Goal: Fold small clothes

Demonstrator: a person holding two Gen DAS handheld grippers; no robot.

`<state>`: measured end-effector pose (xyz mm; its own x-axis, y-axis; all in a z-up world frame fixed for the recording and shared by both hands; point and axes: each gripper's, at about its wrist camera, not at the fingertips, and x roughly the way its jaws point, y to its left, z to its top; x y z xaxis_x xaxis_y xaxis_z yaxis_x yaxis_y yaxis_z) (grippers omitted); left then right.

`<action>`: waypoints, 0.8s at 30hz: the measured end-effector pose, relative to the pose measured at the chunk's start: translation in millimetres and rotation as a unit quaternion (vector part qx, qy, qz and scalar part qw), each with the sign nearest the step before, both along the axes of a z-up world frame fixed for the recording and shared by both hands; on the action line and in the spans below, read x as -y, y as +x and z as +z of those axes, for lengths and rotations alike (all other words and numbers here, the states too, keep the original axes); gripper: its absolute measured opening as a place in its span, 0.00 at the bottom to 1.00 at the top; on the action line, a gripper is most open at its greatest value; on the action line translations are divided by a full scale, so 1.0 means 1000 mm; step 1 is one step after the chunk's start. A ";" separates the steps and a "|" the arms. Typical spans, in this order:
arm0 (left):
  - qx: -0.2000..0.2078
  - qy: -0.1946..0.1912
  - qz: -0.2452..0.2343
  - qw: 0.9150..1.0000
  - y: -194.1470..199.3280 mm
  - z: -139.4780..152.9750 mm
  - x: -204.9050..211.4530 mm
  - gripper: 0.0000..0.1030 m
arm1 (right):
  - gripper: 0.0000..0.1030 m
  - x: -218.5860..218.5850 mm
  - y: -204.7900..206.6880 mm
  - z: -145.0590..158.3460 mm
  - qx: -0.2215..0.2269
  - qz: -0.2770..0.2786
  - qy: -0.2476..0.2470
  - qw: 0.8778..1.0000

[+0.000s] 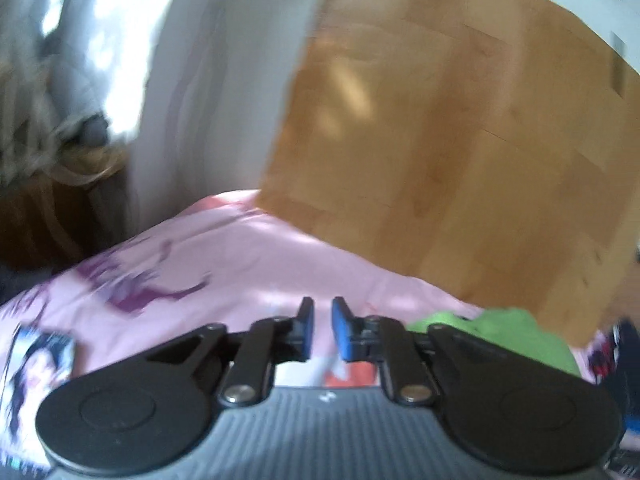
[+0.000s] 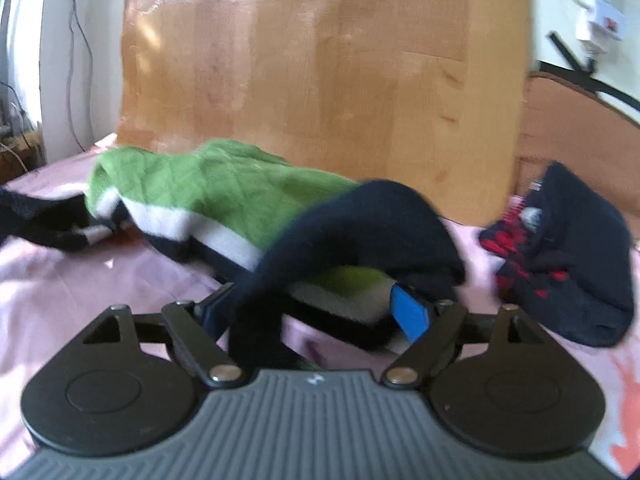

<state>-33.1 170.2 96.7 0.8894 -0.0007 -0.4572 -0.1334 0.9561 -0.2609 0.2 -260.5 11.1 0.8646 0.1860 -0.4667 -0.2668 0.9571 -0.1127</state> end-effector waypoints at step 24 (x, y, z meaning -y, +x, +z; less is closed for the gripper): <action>-0.126 -0.044 -0.343 0.930 0.163 -0.071 0.066 0.17 | 0.87 0.019 0.209 0.030 -0.141 0.117 0.099 0.978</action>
